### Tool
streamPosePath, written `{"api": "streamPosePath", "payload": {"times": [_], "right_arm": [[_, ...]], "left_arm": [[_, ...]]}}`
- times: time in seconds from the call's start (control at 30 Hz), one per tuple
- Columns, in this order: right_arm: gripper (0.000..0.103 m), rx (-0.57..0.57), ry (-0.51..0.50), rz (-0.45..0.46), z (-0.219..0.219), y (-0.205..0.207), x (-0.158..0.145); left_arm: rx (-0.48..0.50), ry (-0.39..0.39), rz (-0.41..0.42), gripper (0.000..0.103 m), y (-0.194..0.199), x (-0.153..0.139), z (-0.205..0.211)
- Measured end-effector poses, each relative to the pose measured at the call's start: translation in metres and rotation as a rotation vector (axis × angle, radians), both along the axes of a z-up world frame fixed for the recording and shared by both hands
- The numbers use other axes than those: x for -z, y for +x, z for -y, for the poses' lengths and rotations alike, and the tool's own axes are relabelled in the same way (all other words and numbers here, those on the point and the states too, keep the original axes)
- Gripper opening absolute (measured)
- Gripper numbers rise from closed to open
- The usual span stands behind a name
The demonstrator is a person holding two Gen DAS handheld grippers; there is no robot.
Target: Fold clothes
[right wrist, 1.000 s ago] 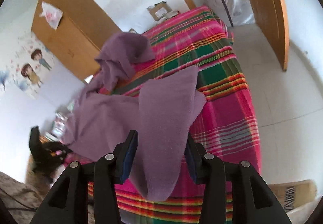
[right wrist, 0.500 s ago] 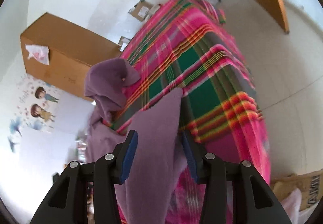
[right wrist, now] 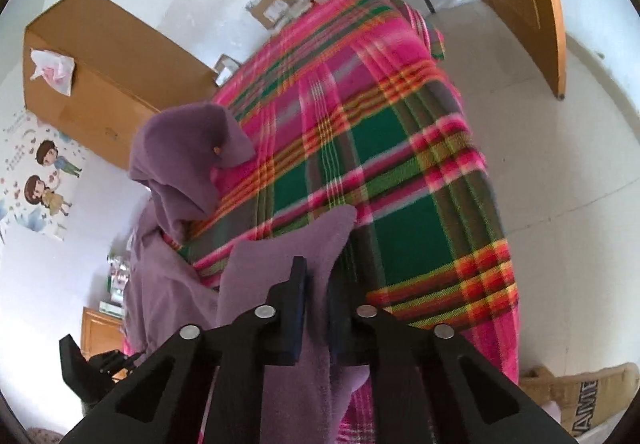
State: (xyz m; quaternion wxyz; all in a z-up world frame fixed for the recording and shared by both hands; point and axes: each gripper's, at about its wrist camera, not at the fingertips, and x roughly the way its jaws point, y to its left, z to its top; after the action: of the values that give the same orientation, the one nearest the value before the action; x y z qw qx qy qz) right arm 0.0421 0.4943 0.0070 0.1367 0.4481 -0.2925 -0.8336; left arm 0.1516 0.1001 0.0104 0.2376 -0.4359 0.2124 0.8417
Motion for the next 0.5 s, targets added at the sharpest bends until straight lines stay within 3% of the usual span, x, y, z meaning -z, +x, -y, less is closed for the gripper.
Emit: {"api": "streamPosePath", "payload": {"times": [0.17, 0.5], "right_arm": [[0.005, 0.061, 0.077, -0.087, -0.011, 0.01, -0.02], [0.003, 0.311, 0.082, -0.241, -0.074, 0.043, -0.056]], "left_arm": [[-0.006, 0.003, -0.003, 0.005, 0.0, -0.001, 0.0], [-0.025, 0.033, -0.012, 0.003, -0.002, -0.008, 0.002]]}}
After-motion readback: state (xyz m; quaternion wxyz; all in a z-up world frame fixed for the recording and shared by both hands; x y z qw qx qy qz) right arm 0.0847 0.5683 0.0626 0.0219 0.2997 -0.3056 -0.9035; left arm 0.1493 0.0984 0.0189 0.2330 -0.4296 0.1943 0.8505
